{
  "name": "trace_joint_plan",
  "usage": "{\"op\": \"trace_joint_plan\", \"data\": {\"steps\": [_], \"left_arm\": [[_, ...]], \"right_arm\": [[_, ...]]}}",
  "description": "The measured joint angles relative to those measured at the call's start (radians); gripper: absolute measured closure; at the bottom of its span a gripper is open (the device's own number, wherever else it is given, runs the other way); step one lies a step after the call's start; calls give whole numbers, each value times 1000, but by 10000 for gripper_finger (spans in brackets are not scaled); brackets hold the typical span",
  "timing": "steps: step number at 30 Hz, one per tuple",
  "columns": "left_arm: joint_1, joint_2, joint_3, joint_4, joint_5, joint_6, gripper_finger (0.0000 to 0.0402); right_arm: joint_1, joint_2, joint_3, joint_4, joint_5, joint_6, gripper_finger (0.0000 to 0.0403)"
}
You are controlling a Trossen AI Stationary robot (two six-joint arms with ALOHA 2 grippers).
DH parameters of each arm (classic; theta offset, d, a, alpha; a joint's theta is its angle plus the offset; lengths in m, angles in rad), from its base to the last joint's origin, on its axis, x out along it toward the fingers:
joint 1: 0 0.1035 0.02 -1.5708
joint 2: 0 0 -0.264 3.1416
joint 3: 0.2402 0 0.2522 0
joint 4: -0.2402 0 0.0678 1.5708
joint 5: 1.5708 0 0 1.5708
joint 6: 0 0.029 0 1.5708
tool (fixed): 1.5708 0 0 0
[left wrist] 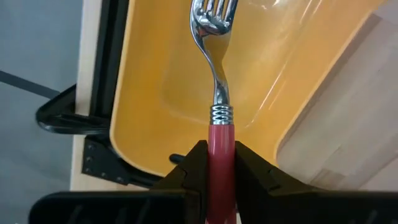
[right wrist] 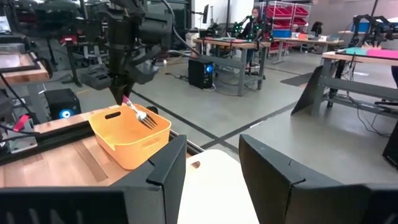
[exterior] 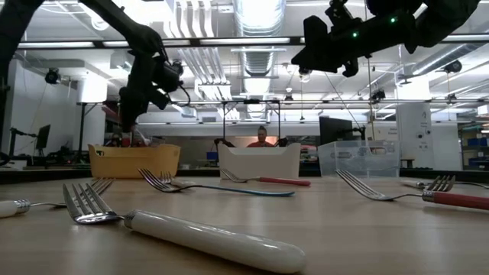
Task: Sort silverware by color (type)
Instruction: Put the pink fork into the yellow bin
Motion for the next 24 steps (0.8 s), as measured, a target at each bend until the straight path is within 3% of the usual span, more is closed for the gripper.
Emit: {"op": "trace_joint_plan", "data": {"steps": [24], "left_arm": [[-1,135,-1,60,25,-36,356]], "right_arm": [[-3,0,0,-4,0,-27,266]]}}
